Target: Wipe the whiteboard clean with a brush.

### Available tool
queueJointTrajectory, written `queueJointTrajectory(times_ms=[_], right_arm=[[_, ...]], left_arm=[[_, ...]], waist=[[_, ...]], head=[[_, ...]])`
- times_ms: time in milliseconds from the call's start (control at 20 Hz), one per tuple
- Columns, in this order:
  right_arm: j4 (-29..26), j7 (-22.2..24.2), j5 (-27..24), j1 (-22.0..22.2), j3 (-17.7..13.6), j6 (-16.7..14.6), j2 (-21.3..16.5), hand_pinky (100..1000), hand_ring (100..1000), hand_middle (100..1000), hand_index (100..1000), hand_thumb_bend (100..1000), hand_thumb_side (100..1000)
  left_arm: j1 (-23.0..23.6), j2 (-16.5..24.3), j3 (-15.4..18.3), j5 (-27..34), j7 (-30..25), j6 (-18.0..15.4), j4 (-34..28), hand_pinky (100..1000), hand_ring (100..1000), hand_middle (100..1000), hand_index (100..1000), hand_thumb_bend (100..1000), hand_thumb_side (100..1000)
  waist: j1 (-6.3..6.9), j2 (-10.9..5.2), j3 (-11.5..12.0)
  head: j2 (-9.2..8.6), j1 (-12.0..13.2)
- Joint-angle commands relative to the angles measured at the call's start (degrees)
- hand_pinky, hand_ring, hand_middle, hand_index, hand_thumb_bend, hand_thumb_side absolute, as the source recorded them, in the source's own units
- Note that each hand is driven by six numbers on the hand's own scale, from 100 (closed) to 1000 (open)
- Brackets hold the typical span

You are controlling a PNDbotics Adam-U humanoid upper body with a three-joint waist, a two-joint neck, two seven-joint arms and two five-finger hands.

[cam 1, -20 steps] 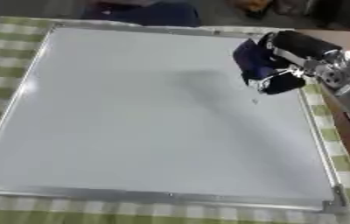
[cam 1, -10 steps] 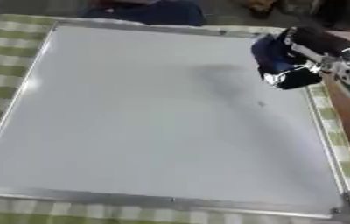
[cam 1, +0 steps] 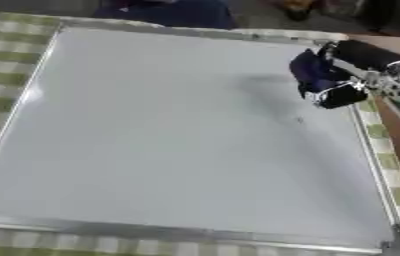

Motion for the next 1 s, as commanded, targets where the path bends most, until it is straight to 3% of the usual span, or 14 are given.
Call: queueJointTrajectory(times_ms=[50, 750, 950, 1000], right_arm=[[1.0, 0.0, 1.5, -0.9, -0.3, -0.7, -1.6, 654, 691, 355, 100, 127, 474], [4.0, 1.4, 2.2, -0.7, 0.8, -2.8, -0.3, 631, 515, 348, 100, 122, 474], [3.7, 2.7, 0.7, -0.2, 1.1, -3.5, 0.0, 598, 488, 345, 100, 120, 468], [3.7, 3.1, 0.2, -0.1, 1.1, -3.7, 0.1, 541, 463, 337, 100, 118, 457]], left_arm=[[-0.8, 0.7, 0.7, -0.2, -0.2, -0.1, -1.1, 533, 634, 580, 537, 135, 1000], [-0.9, 0.5, 0.8, -0.3, 0.1, -0.2, -1.1, 534, 633, 581, 536, 133, 1000], [-1.0, 0.4, 0.8, -0.3, 0.1, -0.1, -1.1, 533, 633, 581, 535, 132, 1000], [-0.9, 0.4, 0.8, -0.2, 0.1, -0.1, -1.1, 533, 633, 581, 535, 130, 1000]], waist=[[0.11, -0.83, 0.1], [0.24, -0.54, 0.5], [0.24, -0.53, 0.5], [0.27, -0.53, 0.5]], head=[[-0.81, -0.4], [-1.25, -0.7], [-1.26, -0.6], [-1.2, -0.6]])
